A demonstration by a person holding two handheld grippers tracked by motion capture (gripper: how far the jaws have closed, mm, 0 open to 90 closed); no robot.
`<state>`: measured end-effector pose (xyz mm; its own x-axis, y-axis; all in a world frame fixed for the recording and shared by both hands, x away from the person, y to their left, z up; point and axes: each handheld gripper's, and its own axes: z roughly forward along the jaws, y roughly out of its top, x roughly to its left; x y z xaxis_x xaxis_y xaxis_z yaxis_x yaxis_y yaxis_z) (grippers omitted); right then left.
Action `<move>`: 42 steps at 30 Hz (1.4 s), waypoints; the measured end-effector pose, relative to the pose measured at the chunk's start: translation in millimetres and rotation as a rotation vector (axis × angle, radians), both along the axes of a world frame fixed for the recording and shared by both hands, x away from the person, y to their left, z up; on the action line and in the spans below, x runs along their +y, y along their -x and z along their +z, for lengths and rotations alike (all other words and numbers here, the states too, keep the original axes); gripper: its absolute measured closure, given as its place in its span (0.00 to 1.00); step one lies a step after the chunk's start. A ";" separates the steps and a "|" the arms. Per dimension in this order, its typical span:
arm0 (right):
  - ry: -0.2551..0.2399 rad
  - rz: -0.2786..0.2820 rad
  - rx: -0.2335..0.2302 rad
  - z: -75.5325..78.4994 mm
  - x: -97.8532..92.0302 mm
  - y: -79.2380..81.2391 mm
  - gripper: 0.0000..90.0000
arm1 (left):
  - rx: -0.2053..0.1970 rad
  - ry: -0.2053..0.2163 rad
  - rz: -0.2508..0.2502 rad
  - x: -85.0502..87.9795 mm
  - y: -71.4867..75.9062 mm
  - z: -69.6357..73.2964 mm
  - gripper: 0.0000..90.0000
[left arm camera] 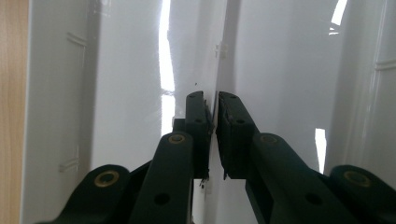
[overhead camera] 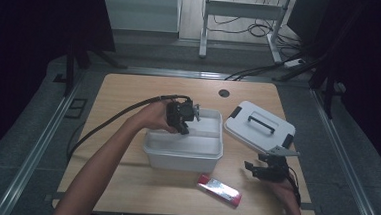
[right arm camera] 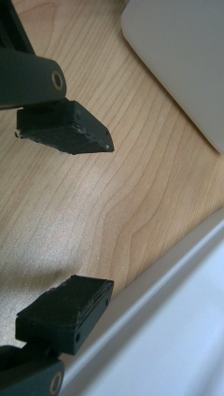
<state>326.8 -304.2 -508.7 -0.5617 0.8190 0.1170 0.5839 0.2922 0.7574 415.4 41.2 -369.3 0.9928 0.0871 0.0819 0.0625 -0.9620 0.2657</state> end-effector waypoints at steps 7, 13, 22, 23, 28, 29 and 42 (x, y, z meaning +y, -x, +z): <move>0.000 -0.001 0.000 0.0 -0.7 -0.1 0.31 | 0.004 0.000 -0.003 -0.4 -1.2 -0.2 0.92; 0.002 -0.001 0.000 -0.1 -0.5 0.0 0.31 | 0.022 0.006 -0.006 -0.3 -2.6 -0.4 0.95; 0.005 -0.003 0.001 -0.3 -1.2 -0.1 0.31 | 0.055 0.020 -0.023 -0.2 -4.0 -0.5 0.98; 0.004 -0.002 0.001 -0.1 -1.1 0.1 0.31 | 0.055 0.019 -0.029 0.1 -4.2 -0.3 0.98; 0.004 -0.004 0.000 -0.1 -1.4 0.1 0.31 | 0.056 0.022 -0.036 0.6 -4.3 -0.3 0.99; 0.003 -0.004 0.000 0.0 -1.4 0.2 0.31 | 0.057 0.022 -0.039 0.8 -4.5 -0.2 0.99; -0.001 -0.012 0.000 0.5 -3.2 0.4 0.31 | 0.041 0.039 -0.058 6.5 -4.8 6.2 1.00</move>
<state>326.5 -307.3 -508.3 -0.5521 0.8254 0.1175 0.5870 0.2848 0.7578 420.2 47.7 -363.1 0.9987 0.0318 0.0392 0.0185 -0.9533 0.3014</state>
